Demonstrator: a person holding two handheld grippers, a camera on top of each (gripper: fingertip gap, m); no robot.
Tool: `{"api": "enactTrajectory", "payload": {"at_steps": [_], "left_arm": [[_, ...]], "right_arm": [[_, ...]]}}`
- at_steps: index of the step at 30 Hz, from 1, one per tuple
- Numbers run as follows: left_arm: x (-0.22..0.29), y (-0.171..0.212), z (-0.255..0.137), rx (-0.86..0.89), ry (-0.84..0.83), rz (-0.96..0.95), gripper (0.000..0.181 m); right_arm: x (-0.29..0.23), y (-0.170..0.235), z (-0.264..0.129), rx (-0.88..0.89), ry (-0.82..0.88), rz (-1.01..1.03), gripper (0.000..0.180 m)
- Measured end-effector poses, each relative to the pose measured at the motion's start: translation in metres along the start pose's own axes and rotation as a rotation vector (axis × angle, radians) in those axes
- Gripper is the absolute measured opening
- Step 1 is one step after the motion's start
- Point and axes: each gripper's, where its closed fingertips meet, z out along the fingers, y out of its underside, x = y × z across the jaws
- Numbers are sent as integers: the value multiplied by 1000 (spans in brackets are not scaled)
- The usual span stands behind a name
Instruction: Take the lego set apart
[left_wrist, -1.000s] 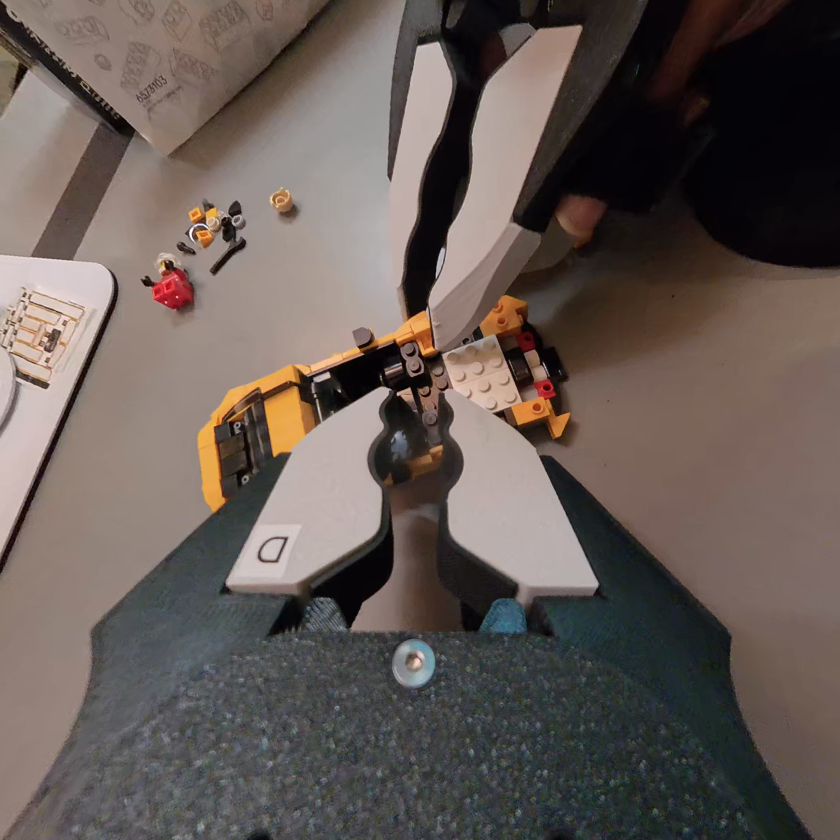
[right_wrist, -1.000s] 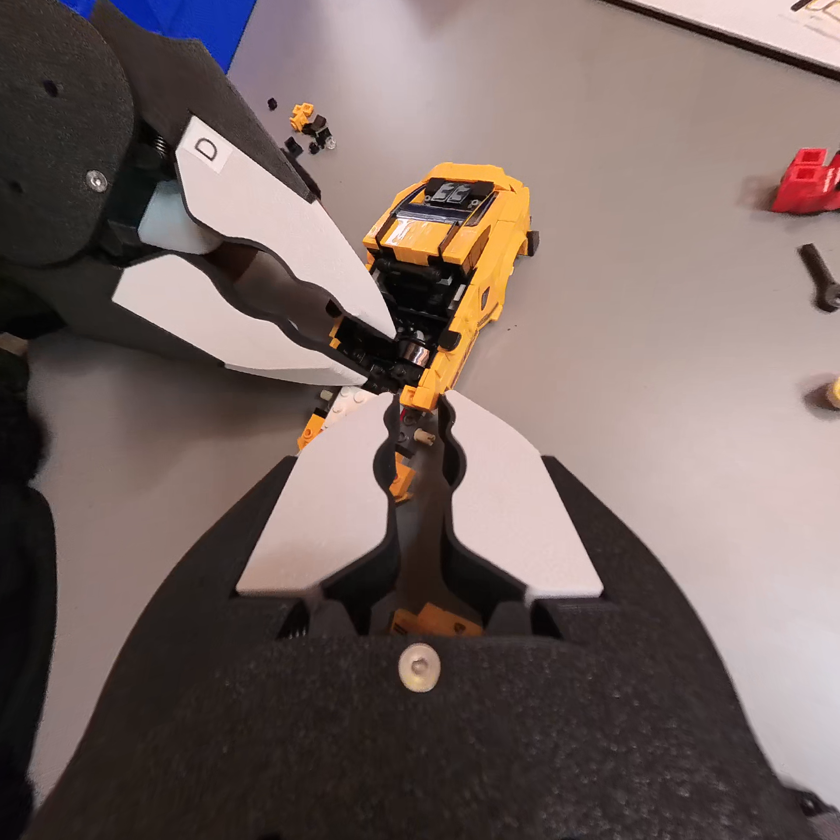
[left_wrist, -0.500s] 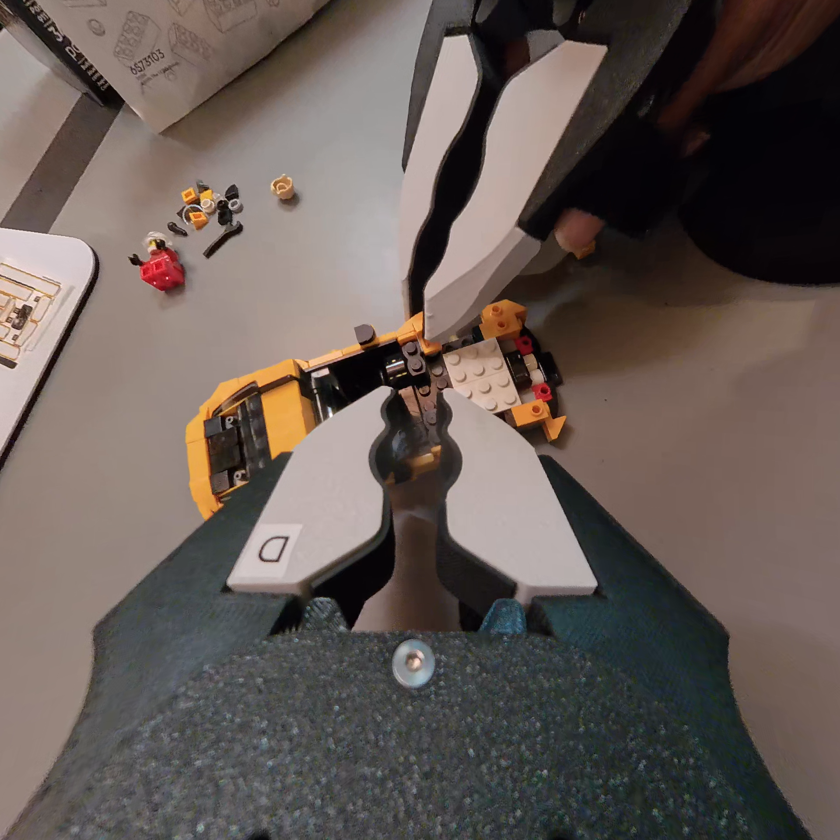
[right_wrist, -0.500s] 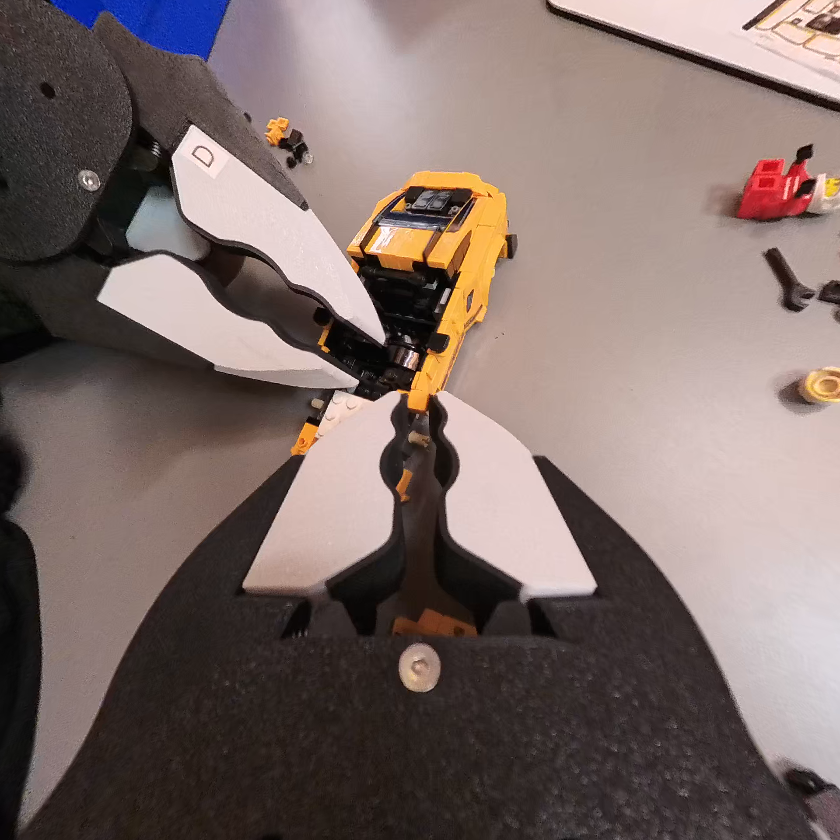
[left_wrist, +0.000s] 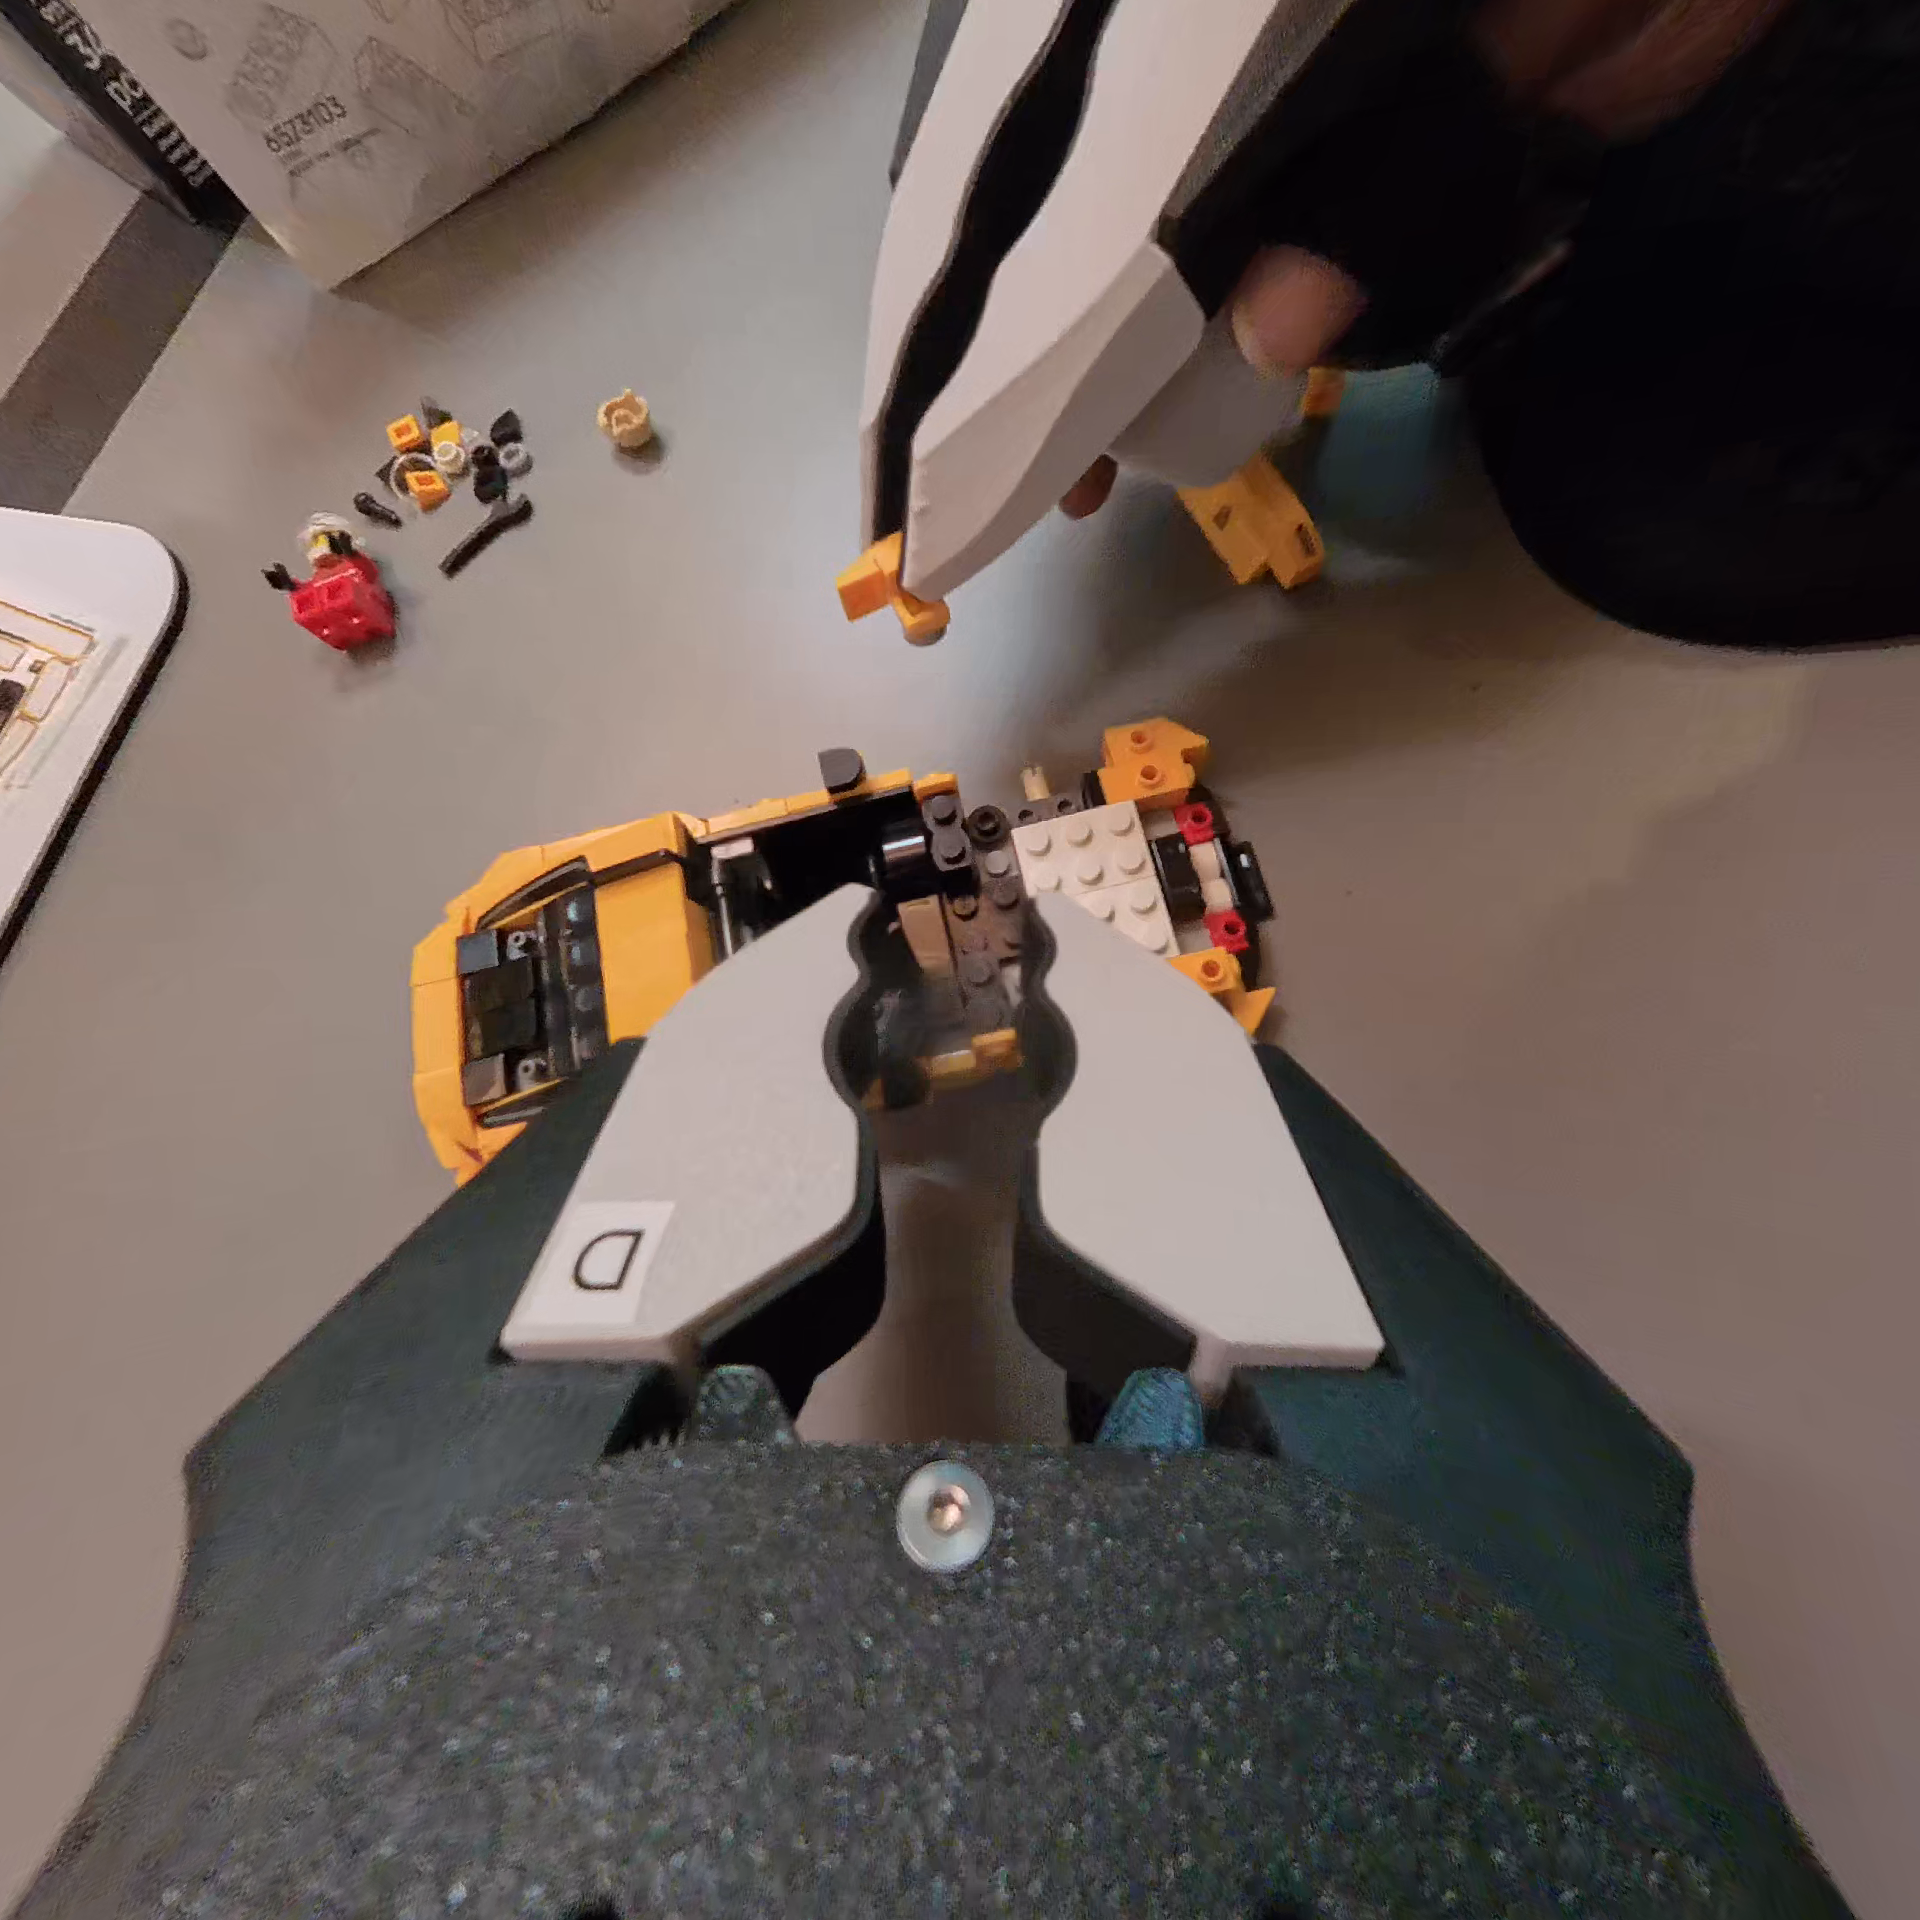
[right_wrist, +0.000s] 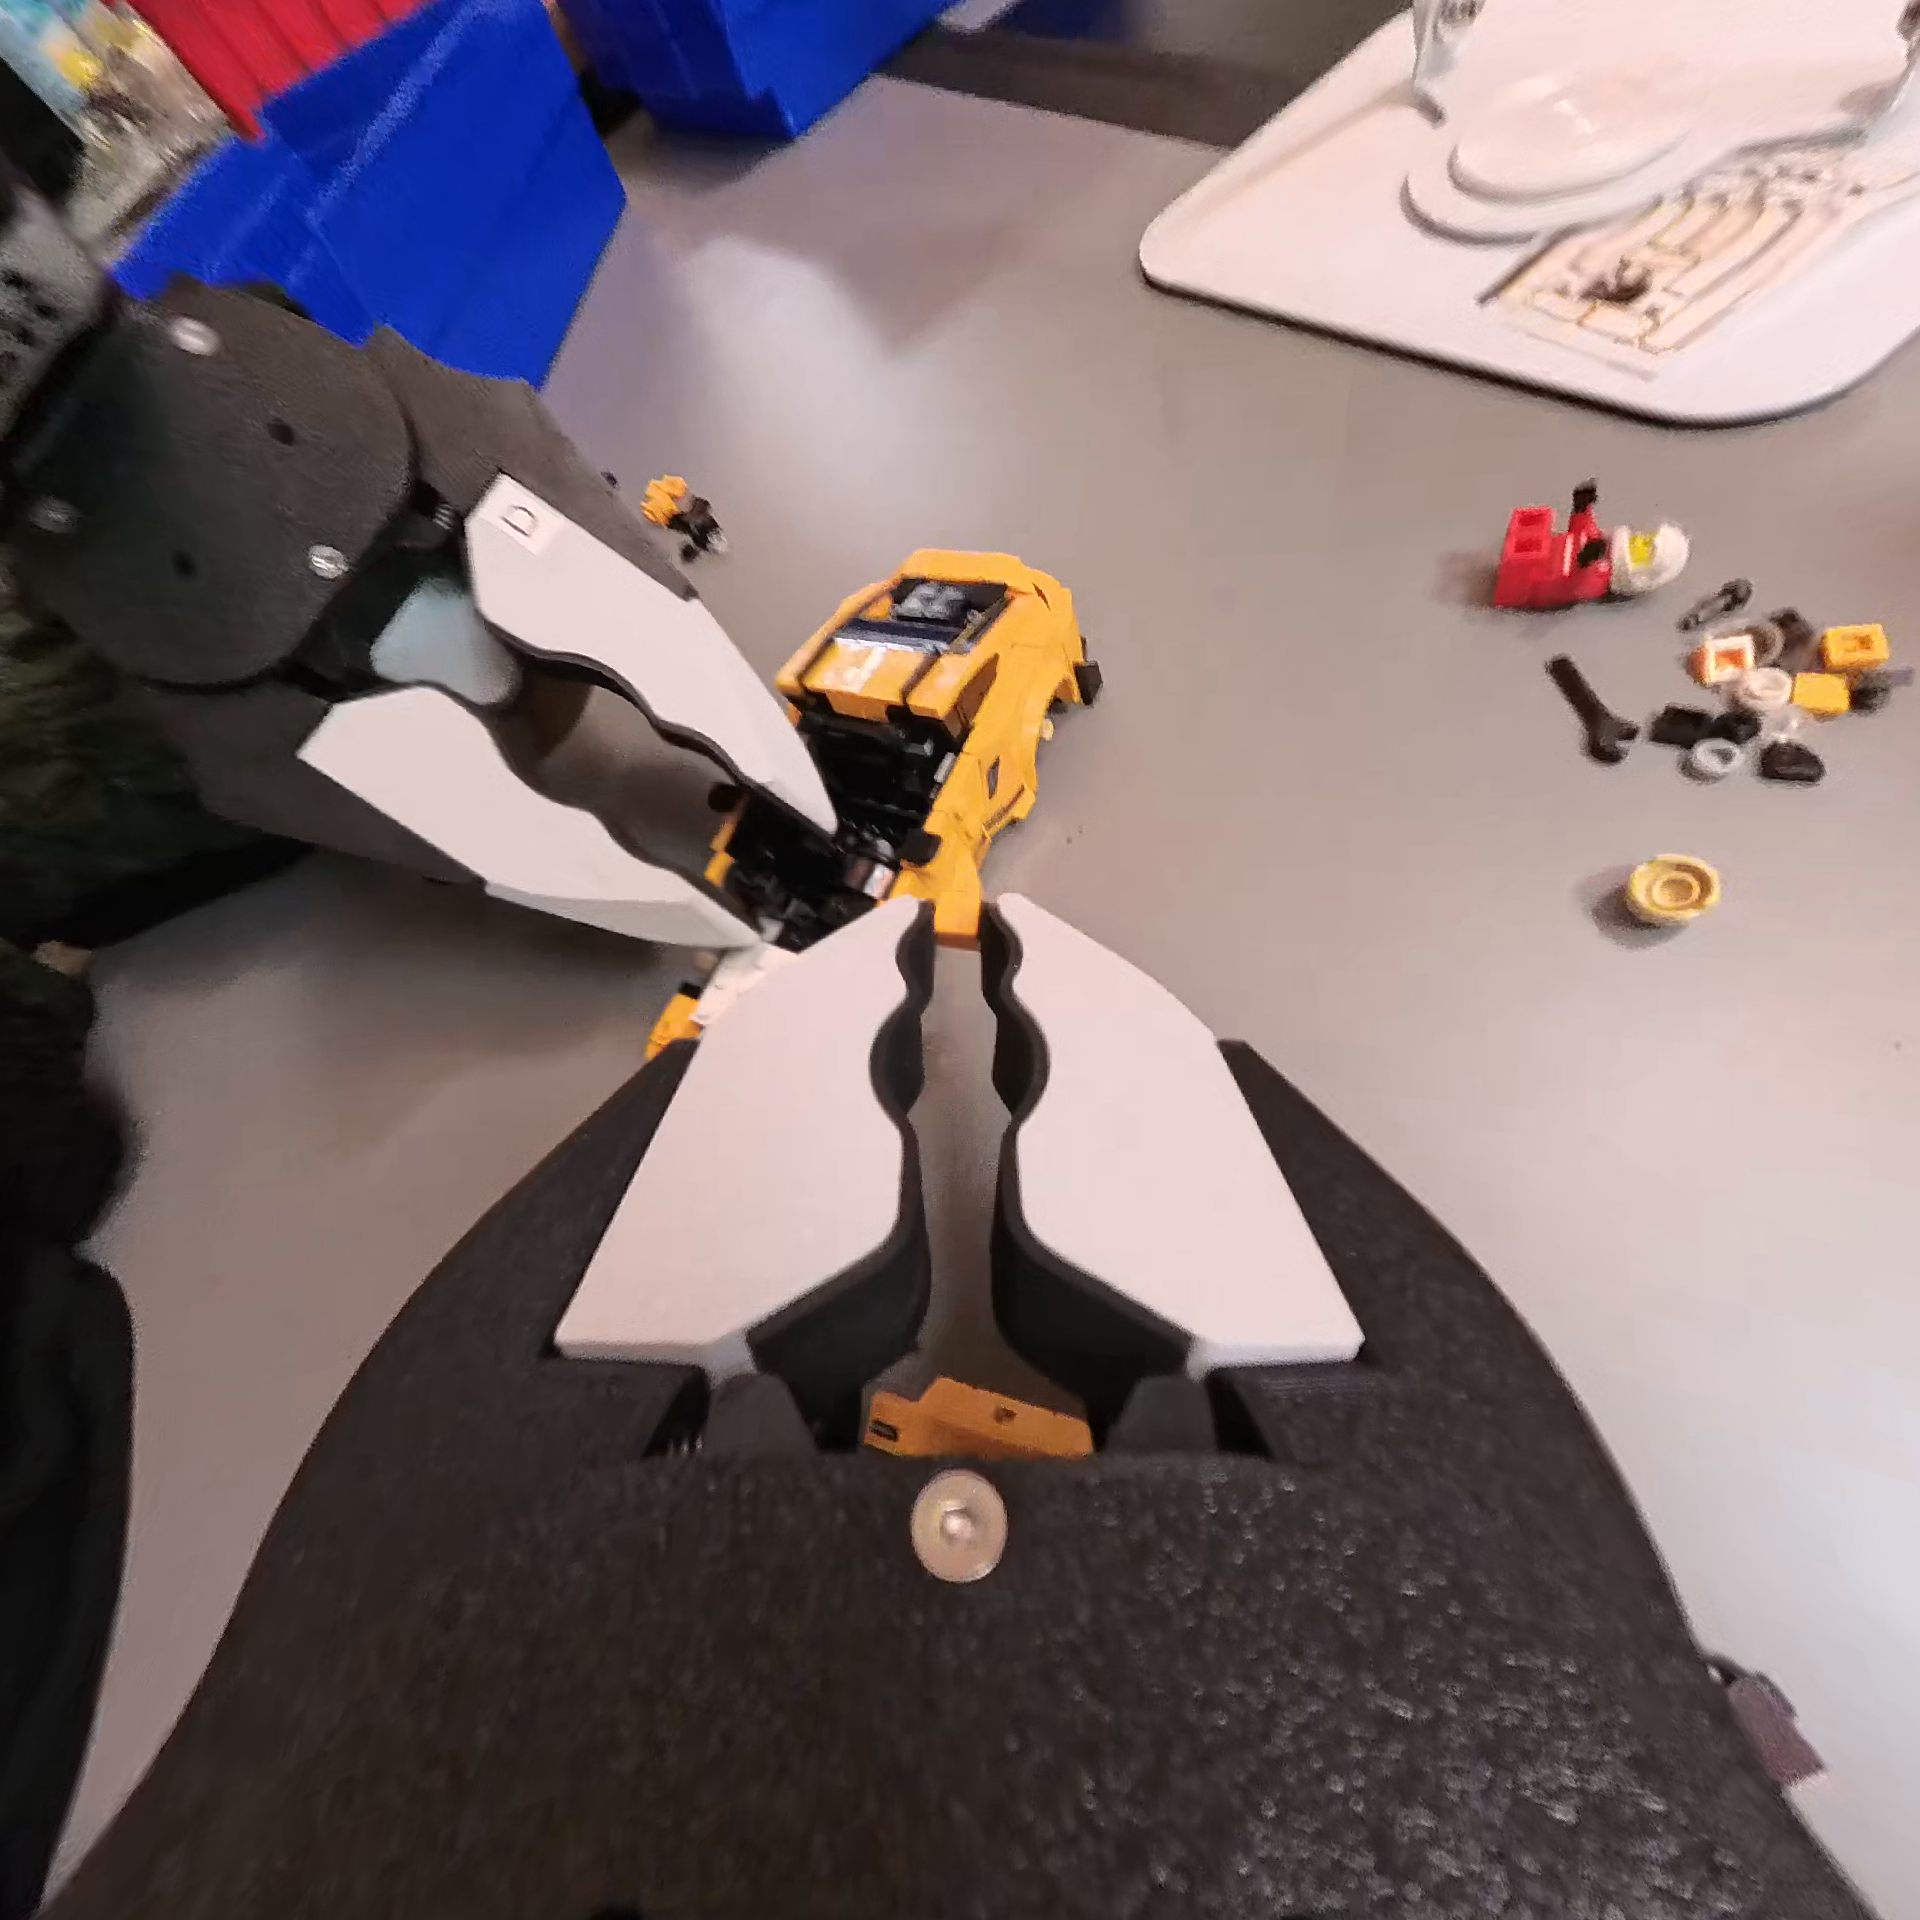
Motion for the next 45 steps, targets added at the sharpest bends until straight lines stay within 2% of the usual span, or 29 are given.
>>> {"api": "enactTrajectory", "payload": {"at_steps": [1, 9, 14, 20, 25, 36, 45], "left_arm": [[2, -3, -3, 21, 16, -4, 25], [3, -48, -51, 369, 132, -160, 20], [4, -63, -75, 509, 175, -193, 14], [14, -81, -92, 602, 73, -62, 13], [19, -90, -95, 614, -71, 50, 12], [11, -85, -90, 546, -201, 84, 7], [12, -83, -90, 525, -192, 89, 6]], "right_arm": [[-4, -4, -2, 26, -24, -9, 8], [-38, -31, -17, 213, -257, 19, 8], [-62, -47, -27, 316, -476, 174, 8], [-83, -65, -35, 411, -732, 431, 8], [-100, -70, -31, 437, -847, 576, 8], [-96, -71, -23, 478, -818, 666, 8], [-92, -73, -24, 533, -740, 639, 8]]}}
